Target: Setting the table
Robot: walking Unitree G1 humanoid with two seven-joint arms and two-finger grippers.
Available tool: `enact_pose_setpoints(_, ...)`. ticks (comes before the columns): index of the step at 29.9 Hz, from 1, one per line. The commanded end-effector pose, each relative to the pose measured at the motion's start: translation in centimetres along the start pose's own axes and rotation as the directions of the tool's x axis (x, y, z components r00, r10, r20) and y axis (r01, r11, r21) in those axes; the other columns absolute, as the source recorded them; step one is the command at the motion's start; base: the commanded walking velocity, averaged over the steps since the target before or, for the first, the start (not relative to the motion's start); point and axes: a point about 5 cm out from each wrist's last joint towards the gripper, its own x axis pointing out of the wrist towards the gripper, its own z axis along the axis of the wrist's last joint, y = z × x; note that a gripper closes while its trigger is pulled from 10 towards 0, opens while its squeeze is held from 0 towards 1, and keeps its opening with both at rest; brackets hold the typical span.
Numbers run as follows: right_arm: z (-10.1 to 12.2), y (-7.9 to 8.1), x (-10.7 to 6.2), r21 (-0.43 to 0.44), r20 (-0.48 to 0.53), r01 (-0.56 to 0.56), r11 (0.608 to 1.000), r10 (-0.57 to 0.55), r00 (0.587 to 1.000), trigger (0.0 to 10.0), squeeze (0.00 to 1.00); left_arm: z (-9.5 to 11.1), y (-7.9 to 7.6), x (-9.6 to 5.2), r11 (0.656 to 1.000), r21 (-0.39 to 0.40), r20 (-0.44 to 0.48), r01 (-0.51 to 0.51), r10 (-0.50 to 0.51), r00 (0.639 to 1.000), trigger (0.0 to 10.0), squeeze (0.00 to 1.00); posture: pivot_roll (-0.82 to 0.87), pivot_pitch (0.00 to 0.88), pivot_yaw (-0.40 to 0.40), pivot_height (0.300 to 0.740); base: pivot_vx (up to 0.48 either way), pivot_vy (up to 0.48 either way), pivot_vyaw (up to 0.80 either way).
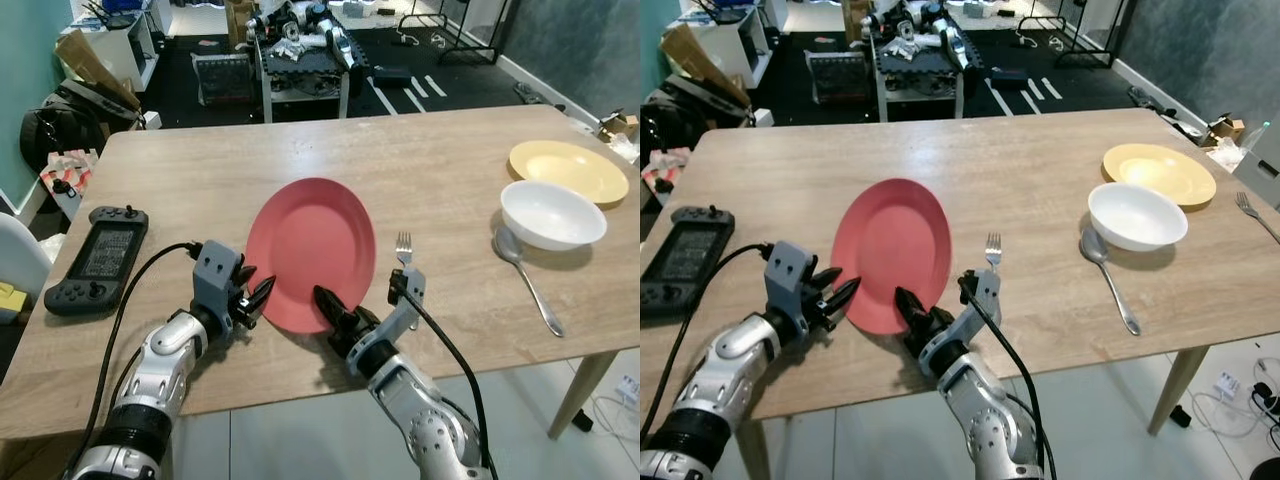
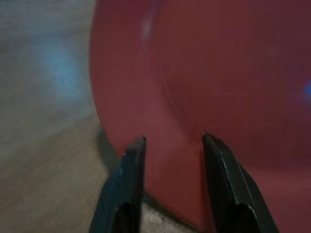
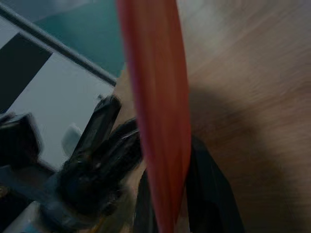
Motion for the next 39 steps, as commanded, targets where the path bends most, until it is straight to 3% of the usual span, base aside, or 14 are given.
enact_pose_setpoints(1, 0.3, -1.1, -0.3, 0.015, 0.054, 0.098, 0.995, -0.099, 0.994, 0.0, 0.00, 2.2, -0.1, -0.7, 1.000, -0.029, 0.062, -0.009, 0.010, 0.998, 10.0, 0.00, 0.08, 0.183, 0.104, 0.740, 0.000, 0.000, 0.00)
enact_pose_setpoints(6, 2.4, -1.9, -0.3, -0.040, 0.140, 0.155, 0.987, -0.148, 0.979, 0.0, 0.04, 5.5, -1.5, -1.5, 0.998, -0.056, 0.139, 0.025, -0.017, 0.990, 10.0, 0.00, 0.09, 0.179, 0.104, 0.740, 0.000, 0.000, 0.00)
enact_pose_setpoints(11, 5.2, -2.5, -0.4, -0.080, 0.245, 0.203, 0.976, -0.178, 0.953, 0.0, 0.04, 6.4, -3.4, -2.5, 0.996, -0.070, 0.091, 0.055, -0.049, 0.995, 10.0, 0.00, 0.09, 0.177, 0.107, 0.740, 0.000, 0.000, 0.00)
enact_pose_setpoints(13, 8.3, -2.9, -1.1, -0.107, 0.355, 0.256, 0.961, -0.203, 0.913, 0.0, 0.04, 6.0, -4.0, -3.1, 0.999, -0.046, -0.015, 0.018, -0.019, 1.000, 10.0, 0.00, 0.10, 0.173, 0.108, 0.740, 0.000, 0.000, 0.00)
enact_pose_setpoints(18, 10.9, -2.8, -2.2, -0.142, 0.447, 0.298, 0.944, -0.208, 0.870, 0.0, 0.02, 5.0, -3.5, -3.6, 0.998, 0.002, -0.190, -0.065, 0.064, 0.980, 10.0, 0.00, 0.10, 0.168, 0.114, 0.740, 0.000, 0.000, 0.00)
enact_pose_setpoints(19, 12.7, -2.3, -3.3, -0.172, 0.509, 0.322, 0.931, -0.196, 0.838, 7.8, 0.00, 4.5, -2.0, -3.7, 0.985, 0.028, -0.253, -0.168, 0.169, 0.953, 10.0, 0.00, 0.10, 0.166, 0.116, 0.740, 0.000, 0.000, 0.00)
enact_pose_setpoints(21, 13.3, -2.1, -3.8, -0.188, 0.530, 0.334, 0.924, -0.191, 0.826, 7.8, 0.00, 4.4, -1.4, -3.8, 0.977, 0.034, -0.265, -0.212, 0.213, 0.940, 10.0, 0.00, 0.10, 0.166, 0.116, 0.740, 0.000, 0.000, 0.00)
enact_pose_setpoints(22, 13.8, -2.0, -4.4, -0.205, 0.553, 0.350, 0.914, -0.186, 0.812, 10.0, 0.00, 4.5, -0.6, -4.0, 0.962, 0.053, -0.258, -0.267, 0.271, 0.927, 10.0, 0.00, 0.09, 0.157, 0.128, 0.740, 0.000, 0.000, 0.00)
enact_pose_setpoints(24, 14.2, -2.0, -4.8, -0.222, 0.567, 0.364, 0.905, -0.184, 0.803, 10.0, 0.00, 4.5, -0.1, -4.1, 0.952, 0.067, -0.248, -0.300, 0.307, 0.919, 10.0, 0.00, 0.09, 0.155, 0.131, 0.740, 0.000, 0.000, 0.00)
enact_pose_setpoints(25, 14.8, -1.9, -6.0, -0.261, 0.598, 0.403, 0.877, -0.181, 0.781, 10.0, 0.00, 4.5, 0.0, -4.3, 0.947, 0.154, -0.205, -0.282, 0.310, 0.929, 10.0, 0.00, 0.09, 0.153, 0.132, 0.740, 0.000, 0.000, 0.00)
enact_pose_setpoints(29, 15.1, -2.0, -6.7, -0.273, 0.617, 0.431, 0.860, -0.188, 0.765, 10.0, 0.00, 4.4, -0.6, -4.5, 0.951, 0.216, -0.193, -0.219, 0.262, 0.946, 10.0, 0.00, 0.09, 0.150, 0.132, 0.740, 0.000, 0.000, 0.00)
enact_pose_setpoints(31, 15.1, -2.6, -7.3, -0.296, 0.625, 0.485, 0.823, -0.218, 0.750, 10.0, 0.00, 4.4, -1.1, -4.2, 0.939, 0.282, -0.185, -0.197, 0.255, 0.949, 10.0, 0.00, 0.08, 0.144, 0.132, 0.740, 0.000, 0.000, 0.00)
enact_pose_setpoints(33, 14.9, -3.4, -7.6, -0.299, 0.623, 0.532, 0.792, -0.261, 0.737, 10.0, 0.00, 4.6, -1.1, -3.8, 0.945, 0.222, -0.169, -0.242, 0.281, 0.945, 10.0, 0.00, 0.08, 0.141, 0.127, 0.740, 0.000, 0.000, 0.00)
enact_pose_setpoints(39, 15.1, -4.3, -7.5, -0.282, 0.618, 0.571, 0.771, -0.310, 0.723, 10.0, 0.00, 5.7, -0.7, -2.8, 0.941, 0.199, -0.098, -0.273, 0.296, 0.950, 10.0, 0.00, 0.07, 0.133, 0.111, 0.740, 0.000, 0.000, -0.07)
